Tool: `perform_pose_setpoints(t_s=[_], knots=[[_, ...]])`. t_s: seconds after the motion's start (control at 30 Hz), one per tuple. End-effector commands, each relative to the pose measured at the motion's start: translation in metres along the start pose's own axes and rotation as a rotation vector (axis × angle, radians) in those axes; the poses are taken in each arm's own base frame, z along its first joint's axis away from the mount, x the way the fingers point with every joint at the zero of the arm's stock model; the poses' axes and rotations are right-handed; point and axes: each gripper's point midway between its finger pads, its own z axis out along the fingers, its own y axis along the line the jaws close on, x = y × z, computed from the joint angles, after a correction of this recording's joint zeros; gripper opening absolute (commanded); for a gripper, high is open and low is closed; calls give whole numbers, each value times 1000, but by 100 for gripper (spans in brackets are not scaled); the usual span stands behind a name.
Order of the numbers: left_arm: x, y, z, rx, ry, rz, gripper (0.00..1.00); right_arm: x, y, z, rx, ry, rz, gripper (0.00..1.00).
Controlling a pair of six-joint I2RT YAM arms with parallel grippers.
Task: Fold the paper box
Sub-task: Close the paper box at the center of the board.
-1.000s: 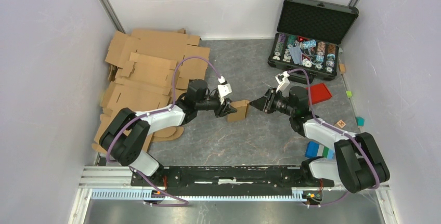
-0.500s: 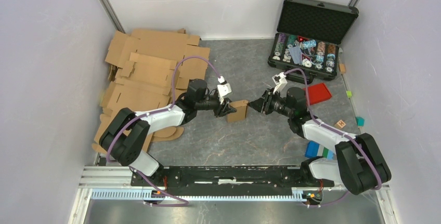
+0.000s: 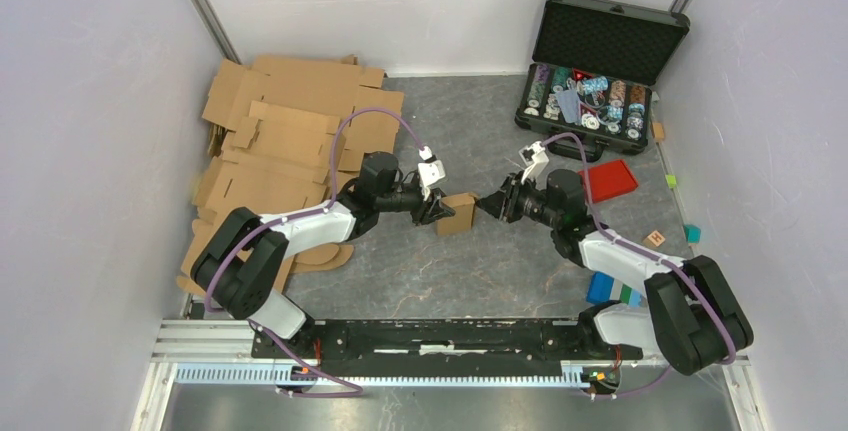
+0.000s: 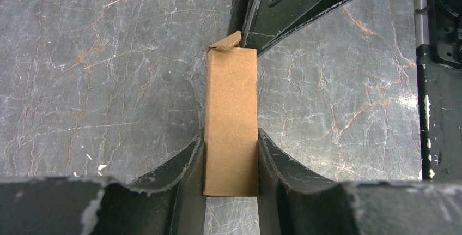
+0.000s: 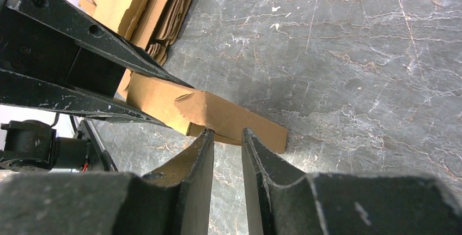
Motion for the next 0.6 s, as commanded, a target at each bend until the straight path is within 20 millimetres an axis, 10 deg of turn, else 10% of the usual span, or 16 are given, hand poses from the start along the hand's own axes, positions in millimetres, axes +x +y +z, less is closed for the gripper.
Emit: perform_pose_setpoints(t_s=[0.0, 0.37, 0.57], knots=[[34, -12, 0, 47, 103, -65, 29, -10, 1, 2, 11, -59, -93, 31], [30, -16, 0, 68, 91, -54, 29, -5, -12, -31, 95, -291, -437, 17], [26, -24, 0, 114, 77, -63, 26, -11, 3, -50, 53, -428, -591, 37]])
